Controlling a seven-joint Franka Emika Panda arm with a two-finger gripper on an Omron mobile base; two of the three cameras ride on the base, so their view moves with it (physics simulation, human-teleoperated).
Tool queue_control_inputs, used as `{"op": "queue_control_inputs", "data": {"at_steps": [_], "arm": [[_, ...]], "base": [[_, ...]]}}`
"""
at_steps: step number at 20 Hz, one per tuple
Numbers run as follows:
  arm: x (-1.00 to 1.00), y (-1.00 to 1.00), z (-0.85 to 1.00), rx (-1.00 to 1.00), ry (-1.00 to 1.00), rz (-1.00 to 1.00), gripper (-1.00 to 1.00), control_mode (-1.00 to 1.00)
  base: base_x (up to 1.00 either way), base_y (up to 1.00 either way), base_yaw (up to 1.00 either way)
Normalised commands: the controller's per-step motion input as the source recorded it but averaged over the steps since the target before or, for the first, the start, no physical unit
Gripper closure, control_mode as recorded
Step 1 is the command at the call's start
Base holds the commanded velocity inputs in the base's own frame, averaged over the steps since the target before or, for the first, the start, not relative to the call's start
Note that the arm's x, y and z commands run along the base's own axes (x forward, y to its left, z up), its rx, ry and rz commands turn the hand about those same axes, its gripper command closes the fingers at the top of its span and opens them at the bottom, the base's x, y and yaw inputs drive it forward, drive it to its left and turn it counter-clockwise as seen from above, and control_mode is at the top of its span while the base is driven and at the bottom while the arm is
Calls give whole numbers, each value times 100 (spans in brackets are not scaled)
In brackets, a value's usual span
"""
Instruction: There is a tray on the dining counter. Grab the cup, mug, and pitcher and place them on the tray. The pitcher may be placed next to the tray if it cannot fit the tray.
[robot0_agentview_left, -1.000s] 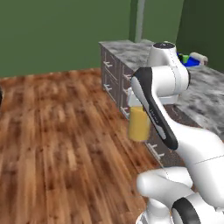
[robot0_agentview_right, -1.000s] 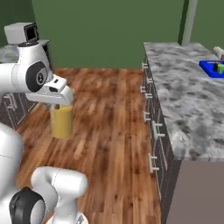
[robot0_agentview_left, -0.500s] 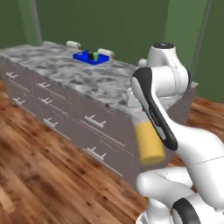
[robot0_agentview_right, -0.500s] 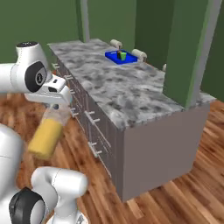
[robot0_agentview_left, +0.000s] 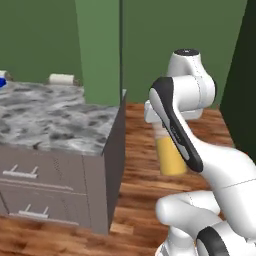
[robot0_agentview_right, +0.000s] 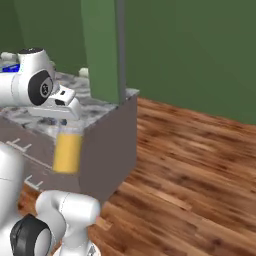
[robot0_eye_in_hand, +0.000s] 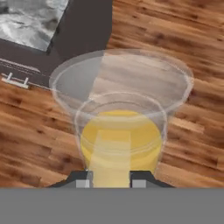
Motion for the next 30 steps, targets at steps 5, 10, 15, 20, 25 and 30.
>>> {"op": "queue_control_inputs", "data": {"at_steps": [5, 10, 15, 20, 25, 30], "arm": [[0, 0, 0, 0, 0, 0, 100, 100], [0, 0, 0, 0, 0, 0, 100, 100], [0, 0, 0, 0, 0, 0, 100, 100], [0, 0, 0, 0, 0, 0, 100, 100], [0, 0, 0, 0, 0, 0, 100, 100], [0, 0, 0, 0, 0, 0, 100, 100]], "base": [[0, -1, -84], [5, 1, -66], [59, 19, -17], [93, 16, 0], [100, 3, 1], [100, 0, 1]]}}
